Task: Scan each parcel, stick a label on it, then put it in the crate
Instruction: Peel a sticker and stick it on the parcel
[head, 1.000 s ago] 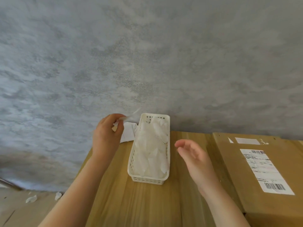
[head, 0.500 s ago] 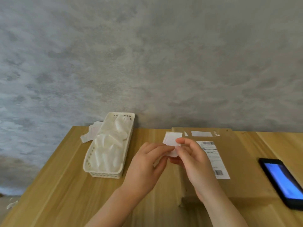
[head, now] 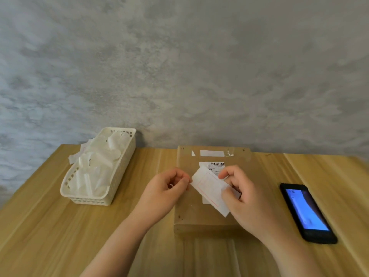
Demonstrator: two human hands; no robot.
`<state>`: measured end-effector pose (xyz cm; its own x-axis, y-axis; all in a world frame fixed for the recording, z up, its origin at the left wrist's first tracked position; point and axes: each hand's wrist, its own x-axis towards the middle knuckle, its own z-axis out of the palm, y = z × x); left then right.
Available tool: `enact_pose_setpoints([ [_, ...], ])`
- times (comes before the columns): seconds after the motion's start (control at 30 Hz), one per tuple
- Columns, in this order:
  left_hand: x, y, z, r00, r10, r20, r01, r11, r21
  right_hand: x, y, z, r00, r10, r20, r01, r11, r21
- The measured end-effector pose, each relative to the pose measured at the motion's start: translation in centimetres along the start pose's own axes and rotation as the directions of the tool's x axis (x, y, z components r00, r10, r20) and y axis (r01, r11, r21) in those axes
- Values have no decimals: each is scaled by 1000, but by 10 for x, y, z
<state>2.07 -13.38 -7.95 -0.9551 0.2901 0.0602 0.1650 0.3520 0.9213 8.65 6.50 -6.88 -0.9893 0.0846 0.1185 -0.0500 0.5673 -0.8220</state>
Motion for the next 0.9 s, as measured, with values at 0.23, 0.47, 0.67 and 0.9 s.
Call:
enact_pose_setpoints([
  [0.23, 1, -5, 6, 999, -32, -24, 33, 999, 40, 2, 8, -10, 1000, 11, 27, -13, 999, 53],
  [0.47, 2, -5, 7, 999, -43, 10, 42, 998, 53, 8, 17, -13, 997, -11, 71, 5, 997, 81],
  [0.67, 4, -6, 8, 999, -49, 20, 48, 997, 57, 12, 20, -13, 995, -13, 101, 6, 997, 72],
  [0.9, 6, -5, 8, 998, -43, 44, 41, 999, 35, 14, 22, -12, 993, -1, 116, -9, 996, 85],
])
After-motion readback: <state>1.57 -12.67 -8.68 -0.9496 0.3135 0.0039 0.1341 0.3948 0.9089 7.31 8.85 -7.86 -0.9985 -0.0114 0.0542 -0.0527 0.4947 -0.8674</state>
